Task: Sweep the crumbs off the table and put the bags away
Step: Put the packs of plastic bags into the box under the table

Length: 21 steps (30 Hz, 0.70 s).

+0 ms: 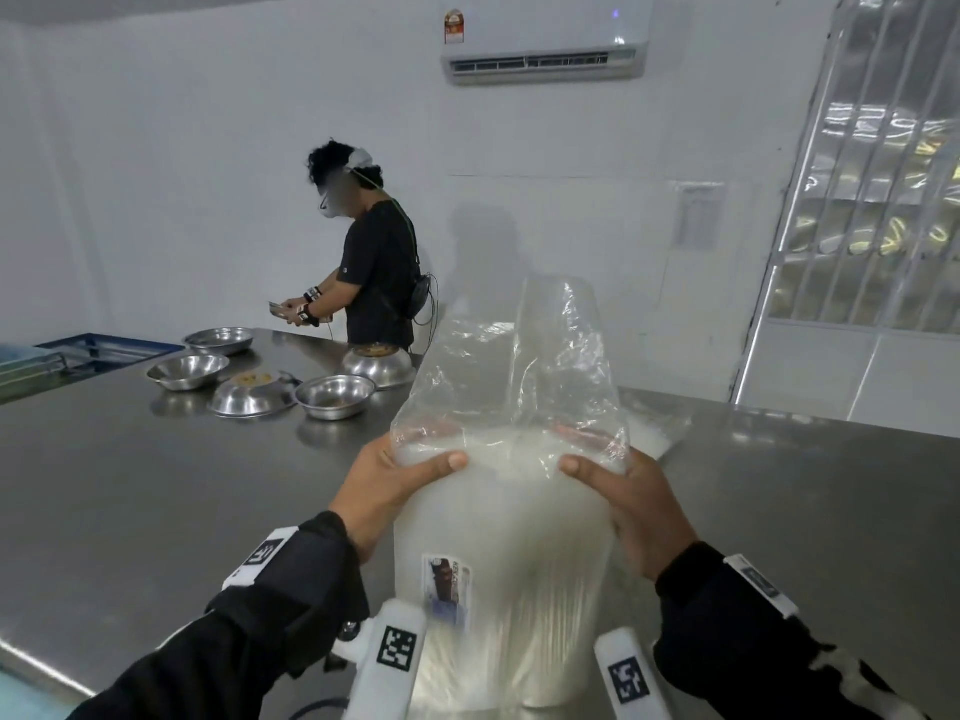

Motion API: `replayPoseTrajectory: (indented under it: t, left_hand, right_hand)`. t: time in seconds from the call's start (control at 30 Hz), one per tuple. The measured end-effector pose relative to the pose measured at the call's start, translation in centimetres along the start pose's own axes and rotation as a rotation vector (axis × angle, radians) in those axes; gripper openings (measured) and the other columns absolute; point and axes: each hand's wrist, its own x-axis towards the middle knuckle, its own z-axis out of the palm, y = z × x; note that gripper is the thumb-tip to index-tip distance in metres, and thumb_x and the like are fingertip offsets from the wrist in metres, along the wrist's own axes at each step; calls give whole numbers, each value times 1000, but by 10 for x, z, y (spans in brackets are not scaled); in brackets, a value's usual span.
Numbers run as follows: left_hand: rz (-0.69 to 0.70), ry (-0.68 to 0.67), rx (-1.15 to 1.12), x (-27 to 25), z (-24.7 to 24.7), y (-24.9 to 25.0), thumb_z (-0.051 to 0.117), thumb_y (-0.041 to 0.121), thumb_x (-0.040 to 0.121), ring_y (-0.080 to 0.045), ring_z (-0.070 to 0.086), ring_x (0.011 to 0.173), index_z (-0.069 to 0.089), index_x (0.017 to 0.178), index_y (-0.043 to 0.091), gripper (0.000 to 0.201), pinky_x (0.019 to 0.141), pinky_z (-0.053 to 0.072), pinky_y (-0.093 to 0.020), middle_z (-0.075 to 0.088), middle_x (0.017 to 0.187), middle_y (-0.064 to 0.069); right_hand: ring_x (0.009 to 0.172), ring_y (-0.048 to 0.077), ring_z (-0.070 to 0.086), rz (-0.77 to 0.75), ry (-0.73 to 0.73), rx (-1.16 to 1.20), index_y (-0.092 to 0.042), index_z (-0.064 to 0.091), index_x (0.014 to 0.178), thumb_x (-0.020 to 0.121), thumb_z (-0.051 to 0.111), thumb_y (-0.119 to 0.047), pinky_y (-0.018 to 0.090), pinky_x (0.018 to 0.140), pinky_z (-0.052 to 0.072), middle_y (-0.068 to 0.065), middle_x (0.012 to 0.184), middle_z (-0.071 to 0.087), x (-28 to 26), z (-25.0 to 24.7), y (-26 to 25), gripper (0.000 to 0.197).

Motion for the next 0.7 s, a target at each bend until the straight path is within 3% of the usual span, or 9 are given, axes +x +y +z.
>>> replayPoseTrajectory:
  t: [0.07, 0.13, 0.23, 0.4, 0.47, 0.53, 0.6, 0.67, 0.7]
  left_hand:
    - [22, 59, -3, 0, 2, 0, 76, 23, 65, -24, 70, 90, 71, 97, 5, 38, 78, 56, -25, 75, 96, -9]
    - [34, 98, -20, 1, 3, -1, 75, 23, 66, -20, 69, 96, 71, 98, 2, 38, 80, 54, -23, 74, 102, -8]
    - [56, 146, -48, 2, 6, 1, 71, 14, 75, -8, 70, 91, 70, 100, -4, 31, 68, 52, -10, 74, 101, -7]
    - [65, 274, -56, 6, 8, 5, 73, 14, 73, -26, 65, 87, 69, 93, -6, 29, 87, 52, -41, 70, 98, -21]
    - [56, 300, -54, 8, 8, 6, 71, 10, 77, -27, 62, 85, 66, 92, -9, 25, 91, 50, -45, 68, 96, -23]
    - [59, 321, -44, 9, 7, 6, 70, 9, 78, -26, 61, 86, 66, 85, -2, 13, 93, 48, -47, 67, 89, -20]
    - [79, 367, -18, 10, 5, 6, 71, 10, 78, -27, 58, 88, 60, 83, 9, 13, 93, 47, -47, 62, 90, -17]
    - [125, 427, 16, 11, 2, 4, 77, 16, 73, -32, 57, 93, 50, 89, 24, 32, 94, 46, -48, 58, 102, -17]
    - [155, 447, 52, 11, 0, 4, 78, 18, 71, -35, 58, 97, 48, 91, 30, 38, 94, 47, -50, 57, 109, -16]
  right_hand:
    - [104, 17, 68, -43, 72, -15, -14, 72, 104, 78, 72, -15, 31, 97, 50, 3, 104, 75, -1, 1, -2, 26]
    - [104, 12, 67, -76, 129, -15, -10, 73, 103, 83, 67, -16, 19, 91, 50, 1, 103, 75, 1, 3, -2, 22]
    - [100, 15, 69, -66, 224, 34, -4, 73, 98, 85, 65, -15, 27, 92, 49, 5, 98, 76, 8, 7, -2, 18]
    - [88, -1, 64, -68, 281, -44, -14, 74, 80, 89, 61, -19, 17, 86, 44, -15, 78, 74, 16, 8, 0, 17]
    - [88, 8, 62, -70, 325, -119, -12, 69, 82, 91, 58, -22, 21, 84, 44, -11, 80, 70, 22, 6, 2, 17]
    - [84, 22, 58, -75, 388, -264, -12, 58, 92, 91, 57, -22, 29, 77, 46, 3, 85, 64, 27, 2, 3, 10]
    - [72, 26, 56, -127, 401, -398, -19, 51, 111, 91, 55, -19, 34, 72, 48, 10, 78, 60, 26, 0, 1, 20]
    - [67, 10, 58, -237, 302, -456, -34, 51, 121, 93, 52, -14, 22, 73, 48, -5, 76, 61, 23, -2, -2, 35]
    - [73, -4, 60, -267, 230, -462, -37, 56, 117, 93, 52, -12, 13, 80, 46, -16, 86, 63, 22, -2, -4, 35]
